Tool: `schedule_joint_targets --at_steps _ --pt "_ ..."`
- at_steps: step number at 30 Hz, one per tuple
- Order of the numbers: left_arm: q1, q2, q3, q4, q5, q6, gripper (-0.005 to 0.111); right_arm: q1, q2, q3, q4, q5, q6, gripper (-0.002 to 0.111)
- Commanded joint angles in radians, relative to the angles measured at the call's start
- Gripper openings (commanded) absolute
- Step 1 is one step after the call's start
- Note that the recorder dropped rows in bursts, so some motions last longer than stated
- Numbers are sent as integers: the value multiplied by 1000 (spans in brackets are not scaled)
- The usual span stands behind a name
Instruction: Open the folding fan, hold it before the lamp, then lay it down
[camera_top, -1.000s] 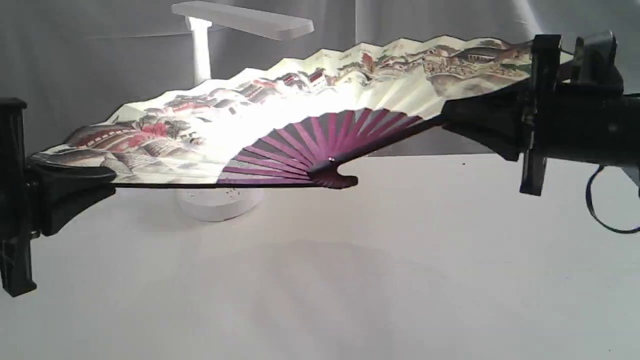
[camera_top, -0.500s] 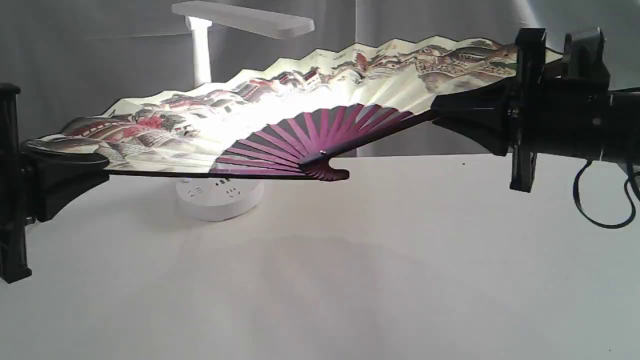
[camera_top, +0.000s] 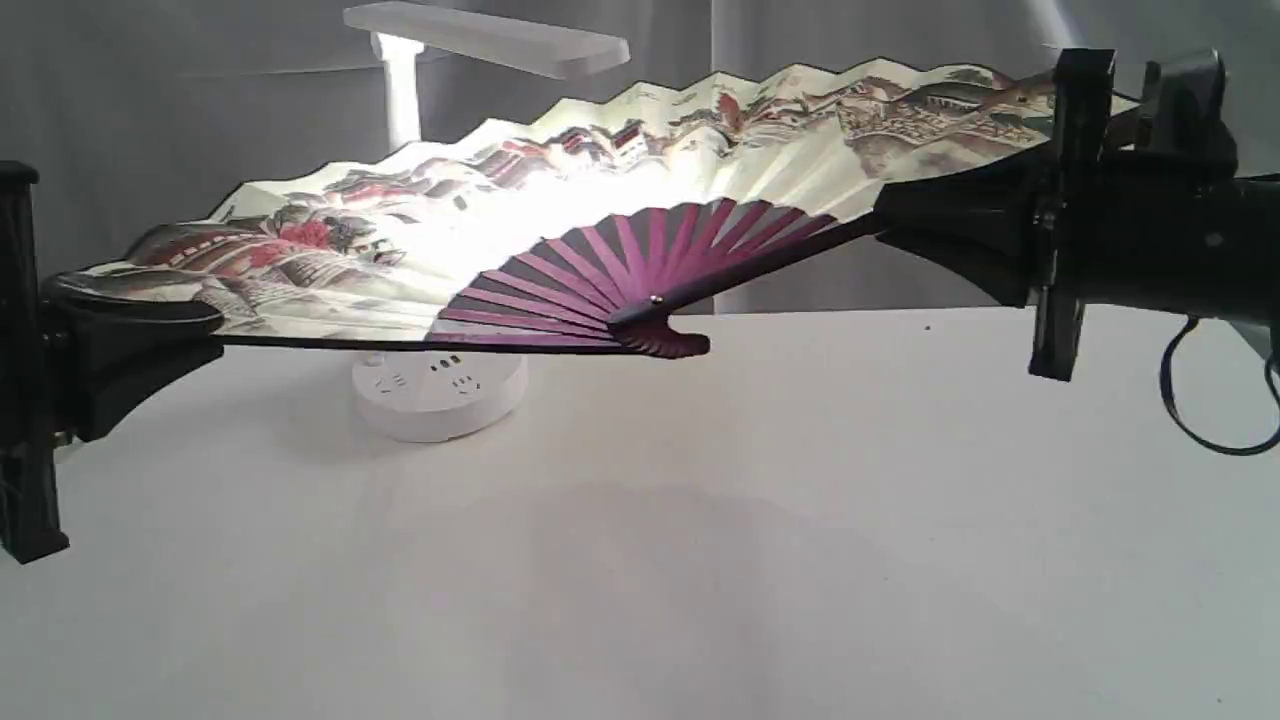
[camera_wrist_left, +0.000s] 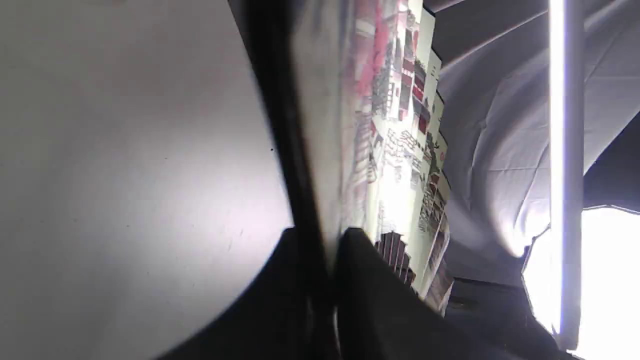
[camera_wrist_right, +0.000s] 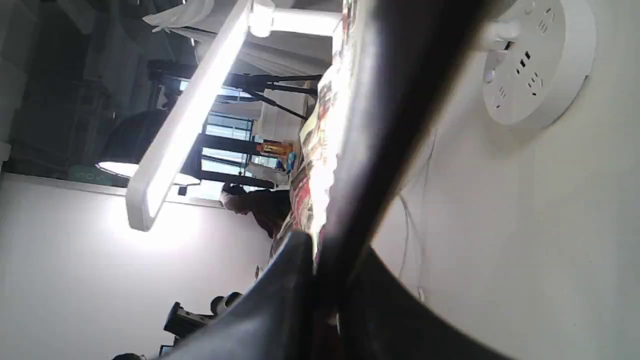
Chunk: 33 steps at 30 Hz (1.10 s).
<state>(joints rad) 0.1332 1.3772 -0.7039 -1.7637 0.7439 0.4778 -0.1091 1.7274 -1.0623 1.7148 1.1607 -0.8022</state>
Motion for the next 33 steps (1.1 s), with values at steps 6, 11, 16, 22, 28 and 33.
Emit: schedule_joint_targets --at_steps 6,11,16,22,28,33 --pt "7 -5 -5 19 7 -9 0 -10 -13 -11 30 25 -27 0" --pt "7 -17 2 19 17 -25 0 -10 -13 -11 30 46 -27 0" --pt "7 -72 31 19 -37 -28 0 -10 -13 -11 30 50 -27 0" --pt "7 -134 36 19 -38 -37 0 -10 -13 -11 30 57 -27 0" --pt "7 -149 36 19 -67 -54 0 -10 -13 -11 30 57 -27 0" --pt "7 -149 36 19 -67 -54 0 -10 -13 -11 30 45 -27 0"
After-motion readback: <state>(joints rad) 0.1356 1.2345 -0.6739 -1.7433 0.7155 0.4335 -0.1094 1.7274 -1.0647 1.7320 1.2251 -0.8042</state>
